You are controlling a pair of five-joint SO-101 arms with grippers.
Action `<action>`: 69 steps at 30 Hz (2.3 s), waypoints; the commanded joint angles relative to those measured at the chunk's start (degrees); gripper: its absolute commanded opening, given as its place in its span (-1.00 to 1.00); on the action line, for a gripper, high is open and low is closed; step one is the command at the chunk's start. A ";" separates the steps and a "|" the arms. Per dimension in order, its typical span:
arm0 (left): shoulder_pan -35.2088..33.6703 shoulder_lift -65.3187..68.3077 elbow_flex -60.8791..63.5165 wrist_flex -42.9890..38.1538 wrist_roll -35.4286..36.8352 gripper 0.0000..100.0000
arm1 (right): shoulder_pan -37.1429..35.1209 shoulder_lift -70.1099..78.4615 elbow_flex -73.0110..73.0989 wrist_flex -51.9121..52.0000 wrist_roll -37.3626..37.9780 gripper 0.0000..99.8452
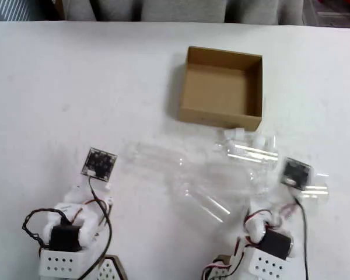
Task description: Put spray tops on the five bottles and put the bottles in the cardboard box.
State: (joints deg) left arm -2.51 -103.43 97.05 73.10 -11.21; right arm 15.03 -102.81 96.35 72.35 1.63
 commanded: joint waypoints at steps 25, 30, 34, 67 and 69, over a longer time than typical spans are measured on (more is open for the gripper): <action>-0.57 -0.31 -8.97 -2.46 -0.09 -0.95 | -0.31 -0.40 0.44 0.31 0.35 -0.96; -0.13 -0.31 -9.05 -5.36 -7.03 -0.94 | -0.31 -0.40 0.44 0.31 0.35 -0.96; -0.13 -0.31 -9.32 -9.23 -19.78 -0.94 | -0.31 -0.40 0.44 0.31 0.35 -0.96; 28.35 72.75 -57.76 -6.95 -48.09 -0.57 | -0.57 -0.40 0.44 0.31 0.35 -0.96; 28.44 75.82 -59.08 -8.09 -48.53 -0.48 | -0.57 -0.40 0.44 0.31 0.35 -0.96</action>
State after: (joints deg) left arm 24.92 -30.81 42.37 67.91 -58.07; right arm 15.03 -102.81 96.35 72.35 1.63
